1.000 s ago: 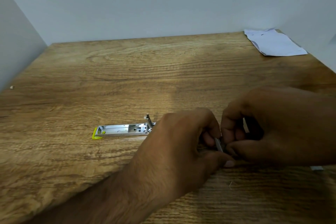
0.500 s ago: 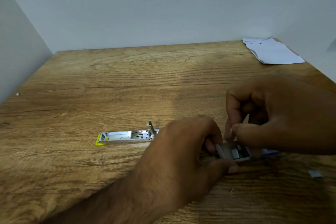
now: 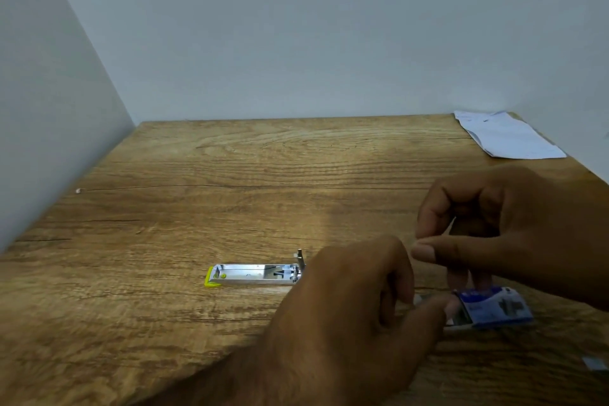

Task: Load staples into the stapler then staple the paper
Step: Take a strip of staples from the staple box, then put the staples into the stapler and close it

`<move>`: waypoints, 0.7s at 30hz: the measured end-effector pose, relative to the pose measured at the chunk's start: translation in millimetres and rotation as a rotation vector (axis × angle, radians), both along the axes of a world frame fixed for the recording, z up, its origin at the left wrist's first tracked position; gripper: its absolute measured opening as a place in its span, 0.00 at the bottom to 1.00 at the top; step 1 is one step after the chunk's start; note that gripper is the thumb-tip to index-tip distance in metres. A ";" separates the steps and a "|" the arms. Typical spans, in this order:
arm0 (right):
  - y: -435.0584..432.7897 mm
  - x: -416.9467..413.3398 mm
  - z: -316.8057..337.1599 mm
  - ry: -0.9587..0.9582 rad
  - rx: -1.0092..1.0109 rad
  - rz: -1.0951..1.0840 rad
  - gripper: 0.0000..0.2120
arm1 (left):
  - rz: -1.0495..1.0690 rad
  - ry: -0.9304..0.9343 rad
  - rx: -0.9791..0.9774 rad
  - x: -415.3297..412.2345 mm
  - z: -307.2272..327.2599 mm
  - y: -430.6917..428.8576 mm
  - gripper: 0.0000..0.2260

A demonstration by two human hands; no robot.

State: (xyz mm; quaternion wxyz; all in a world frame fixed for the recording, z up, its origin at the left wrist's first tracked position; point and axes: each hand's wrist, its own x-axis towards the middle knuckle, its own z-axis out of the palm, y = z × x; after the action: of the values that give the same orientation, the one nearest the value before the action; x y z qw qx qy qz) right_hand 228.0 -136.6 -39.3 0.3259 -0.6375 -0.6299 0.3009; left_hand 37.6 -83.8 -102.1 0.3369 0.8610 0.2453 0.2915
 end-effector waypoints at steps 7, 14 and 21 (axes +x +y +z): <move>3.5 -2.3 -4.1 0.088 0.036 -0.070 0.14 | -0.100 -0.376 0.128 -34.4 42.0 36.2 0.18; 10.0 -14.4 -5.7 0.049 0.023 -0.039 0.10 | 0.029 -0.216 0.026 -78.8 59.5 104.4 0.07; 31.8 -38.5 -2.5 -0.214 -0.050 0.110 0.14 | -0.166 0.445 -0.025 -70.7 44.5 100.9 0.21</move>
State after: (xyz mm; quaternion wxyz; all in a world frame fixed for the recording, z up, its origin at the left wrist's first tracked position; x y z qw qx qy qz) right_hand 189.5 -104.8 -41.8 0.2237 -0.6383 -0.6875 0.2644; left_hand -33.0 17.1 -57.6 0.3080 0.9170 0.2455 0.0629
